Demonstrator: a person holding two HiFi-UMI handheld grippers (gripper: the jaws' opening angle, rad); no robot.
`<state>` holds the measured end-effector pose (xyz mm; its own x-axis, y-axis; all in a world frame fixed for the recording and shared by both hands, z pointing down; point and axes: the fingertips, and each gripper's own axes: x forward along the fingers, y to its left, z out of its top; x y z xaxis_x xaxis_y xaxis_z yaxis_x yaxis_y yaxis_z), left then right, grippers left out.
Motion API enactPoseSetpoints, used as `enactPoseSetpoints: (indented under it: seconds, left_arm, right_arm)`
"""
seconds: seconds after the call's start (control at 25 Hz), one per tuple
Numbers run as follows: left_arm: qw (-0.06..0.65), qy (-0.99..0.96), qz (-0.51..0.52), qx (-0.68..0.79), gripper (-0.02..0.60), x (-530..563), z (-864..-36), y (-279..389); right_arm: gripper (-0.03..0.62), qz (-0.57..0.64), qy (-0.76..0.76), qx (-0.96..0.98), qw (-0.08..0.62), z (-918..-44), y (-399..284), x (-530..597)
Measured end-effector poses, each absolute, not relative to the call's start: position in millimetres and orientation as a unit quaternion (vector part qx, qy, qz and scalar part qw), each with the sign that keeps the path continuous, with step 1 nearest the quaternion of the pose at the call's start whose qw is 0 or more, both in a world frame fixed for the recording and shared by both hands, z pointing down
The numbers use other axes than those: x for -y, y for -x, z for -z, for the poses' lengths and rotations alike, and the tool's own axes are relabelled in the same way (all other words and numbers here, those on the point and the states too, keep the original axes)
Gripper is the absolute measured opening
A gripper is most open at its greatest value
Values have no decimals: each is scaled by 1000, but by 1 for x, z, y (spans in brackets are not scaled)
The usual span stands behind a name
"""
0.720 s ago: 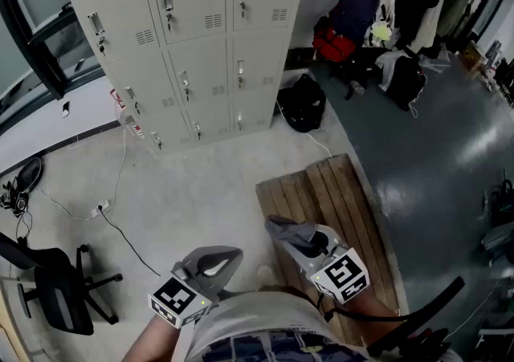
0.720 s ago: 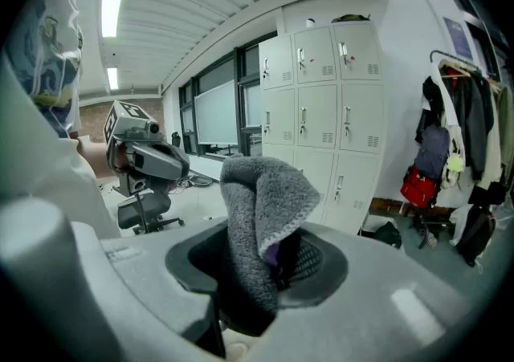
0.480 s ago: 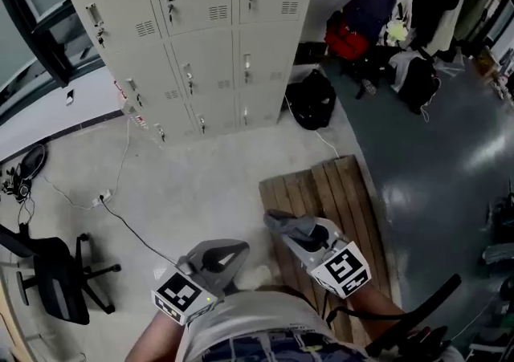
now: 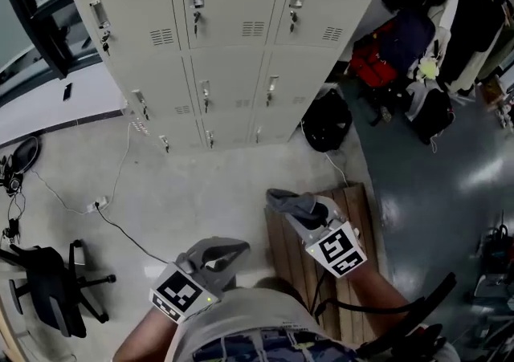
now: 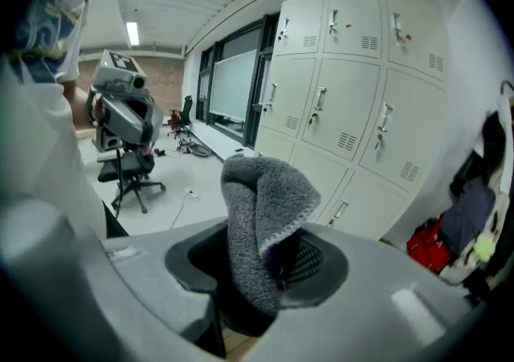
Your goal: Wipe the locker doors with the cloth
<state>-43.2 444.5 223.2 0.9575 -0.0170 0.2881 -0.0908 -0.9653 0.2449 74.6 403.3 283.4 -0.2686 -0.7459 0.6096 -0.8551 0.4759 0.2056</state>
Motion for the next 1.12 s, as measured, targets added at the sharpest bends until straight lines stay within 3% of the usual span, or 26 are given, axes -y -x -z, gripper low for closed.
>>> enactPoseSetpoints:
  seconds: [0.4,0.8,1.12]
  left_arm:
    - [134,-978,-147,58,3,-301,-235,16]
    - [170,-964,-144,142,3,-195,-229,-76]
    - [181,-959,-151,159,3,-157,-236,-108]
  right_arm:
    - [150,121,-477,723,485,-281,-140,-161]
    - [150,227,-432,708,509,-309,-205,32]
    - [146,243,-414,696,534,-349,-221,81]
